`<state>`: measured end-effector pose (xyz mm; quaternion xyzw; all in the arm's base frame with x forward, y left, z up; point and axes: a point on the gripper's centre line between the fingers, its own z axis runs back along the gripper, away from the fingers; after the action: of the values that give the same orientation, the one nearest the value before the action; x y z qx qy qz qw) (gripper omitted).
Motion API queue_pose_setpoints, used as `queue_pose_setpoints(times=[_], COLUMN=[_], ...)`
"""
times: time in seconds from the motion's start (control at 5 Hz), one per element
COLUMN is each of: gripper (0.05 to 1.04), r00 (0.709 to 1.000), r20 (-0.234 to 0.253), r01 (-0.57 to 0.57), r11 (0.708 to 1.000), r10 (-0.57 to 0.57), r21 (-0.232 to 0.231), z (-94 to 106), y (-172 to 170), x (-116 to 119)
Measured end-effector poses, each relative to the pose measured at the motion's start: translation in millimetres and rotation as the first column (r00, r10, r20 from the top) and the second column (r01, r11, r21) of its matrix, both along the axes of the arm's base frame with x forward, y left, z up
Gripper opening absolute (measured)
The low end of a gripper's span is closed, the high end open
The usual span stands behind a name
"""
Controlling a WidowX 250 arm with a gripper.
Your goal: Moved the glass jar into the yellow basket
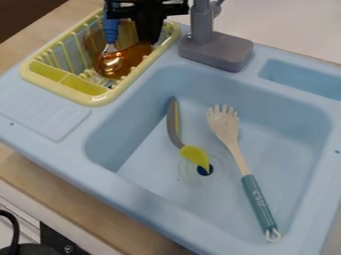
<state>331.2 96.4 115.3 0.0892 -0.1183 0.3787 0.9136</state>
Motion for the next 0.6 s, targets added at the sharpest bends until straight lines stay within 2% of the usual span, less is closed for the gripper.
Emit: queue_pose_setpoints(times=[0.2, 0.4, 0.6], gripper=[0.058, 0.073, 0.215], r00=[0.994, 0.984, 0.977], r20=[0.040, 0.082, 0.112], r01=[-0.106, -0.161, -0.175], r11=[0.994, 0.987, 0.983], r10=[0.105, 0.158, 0.180], r21=[0.029, 0.022, -0.059], z=[-9.0, -14.8, -23.3], y=[8.2, 12.2, 10.6], x=[5.9, 6.6, 0.3])
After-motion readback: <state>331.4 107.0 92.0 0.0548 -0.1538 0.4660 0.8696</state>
